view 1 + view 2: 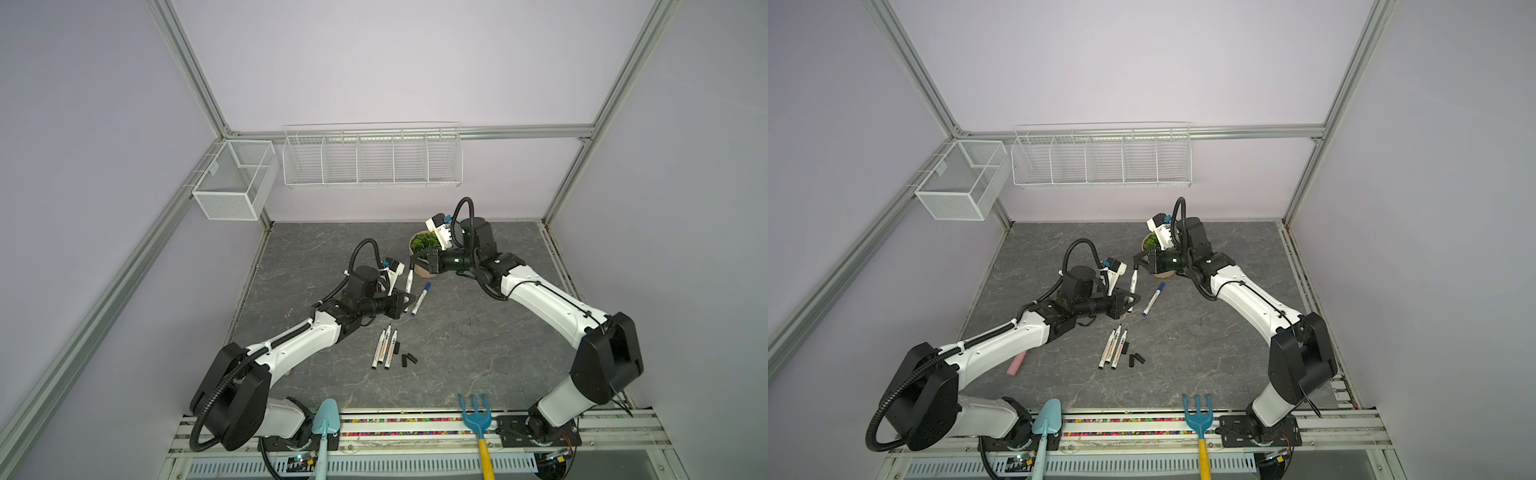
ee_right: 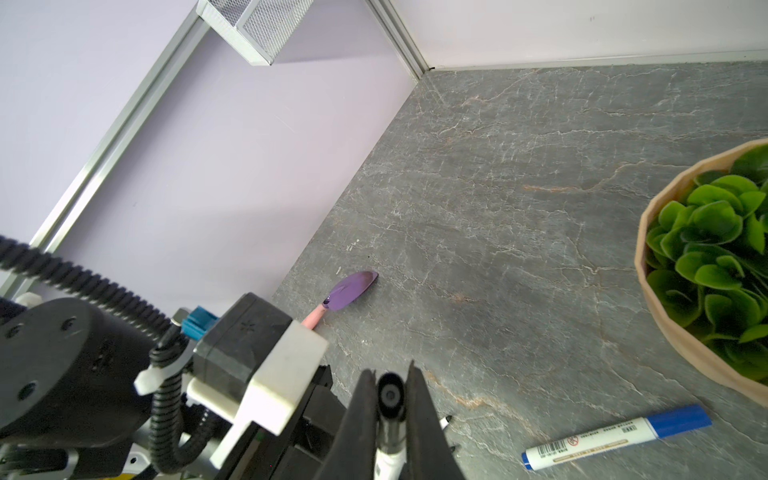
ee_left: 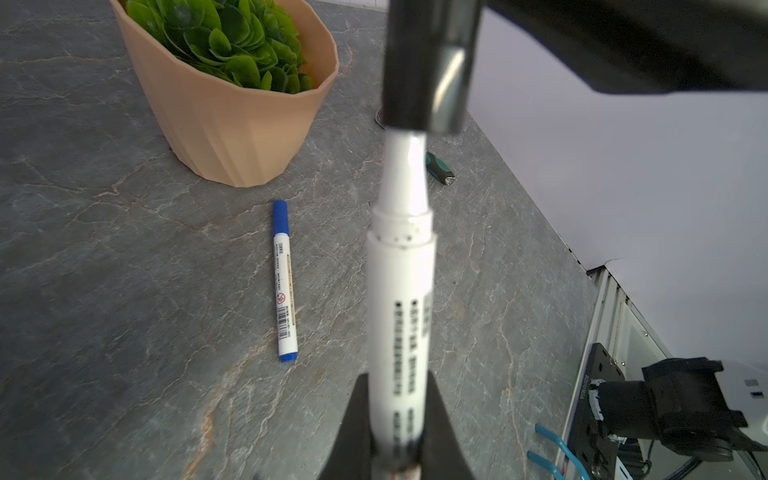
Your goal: Insert the pens into the pen caps
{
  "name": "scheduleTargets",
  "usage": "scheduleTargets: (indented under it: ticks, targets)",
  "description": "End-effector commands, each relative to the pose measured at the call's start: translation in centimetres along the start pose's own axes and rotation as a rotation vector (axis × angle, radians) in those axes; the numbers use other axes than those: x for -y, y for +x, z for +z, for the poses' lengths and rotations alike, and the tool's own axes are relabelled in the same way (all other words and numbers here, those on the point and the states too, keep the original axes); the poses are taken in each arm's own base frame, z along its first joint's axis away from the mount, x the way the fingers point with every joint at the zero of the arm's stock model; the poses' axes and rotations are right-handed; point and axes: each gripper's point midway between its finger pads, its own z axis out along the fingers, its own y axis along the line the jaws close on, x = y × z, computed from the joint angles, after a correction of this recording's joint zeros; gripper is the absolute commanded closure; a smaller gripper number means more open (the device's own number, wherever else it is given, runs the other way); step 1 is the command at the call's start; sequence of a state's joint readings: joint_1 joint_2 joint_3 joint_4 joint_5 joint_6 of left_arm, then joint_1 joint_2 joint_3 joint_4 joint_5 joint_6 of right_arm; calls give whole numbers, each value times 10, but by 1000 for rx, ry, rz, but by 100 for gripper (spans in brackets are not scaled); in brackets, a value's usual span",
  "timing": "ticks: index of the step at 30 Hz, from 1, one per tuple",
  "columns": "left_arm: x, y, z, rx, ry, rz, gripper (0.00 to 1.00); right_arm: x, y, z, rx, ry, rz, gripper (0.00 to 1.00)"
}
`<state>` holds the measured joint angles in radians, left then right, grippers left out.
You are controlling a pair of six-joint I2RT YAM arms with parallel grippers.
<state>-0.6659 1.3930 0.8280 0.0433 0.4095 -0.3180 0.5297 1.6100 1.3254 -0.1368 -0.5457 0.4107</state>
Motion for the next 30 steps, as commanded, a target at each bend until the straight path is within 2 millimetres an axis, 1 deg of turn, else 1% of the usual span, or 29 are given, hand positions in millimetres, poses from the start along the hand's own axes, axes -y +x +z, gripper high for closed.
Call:
scheduleTargets:
  ticks: [1, 8, 13, 17, 22, 30]
  targets:
    - [1, -35, -3, 91, -9, 35, 100, -5, 23, -4, -74, -14, 11, 91]
    - [2, -34, -6, 81, -11, 47, 100, -1, 20, -4, -96, 16, -24, 92]
    - [0, -30, -8, 64, -27, 61, 100, -5, 15, -8, -102, -13, -23, 93]
    - [-1, -29, -8, 59, -31, 65, 100, -11, 17, -9, -124, -46, -15, 93]
    - [-1, -29, -8, 57, -34, 73, 100, -12, 21, -9, -165, -72, -10, 93]
    - [2, -24, -10, 32, -43, 118, 100, -9, 22, -6, -205, -72, 1, 93]
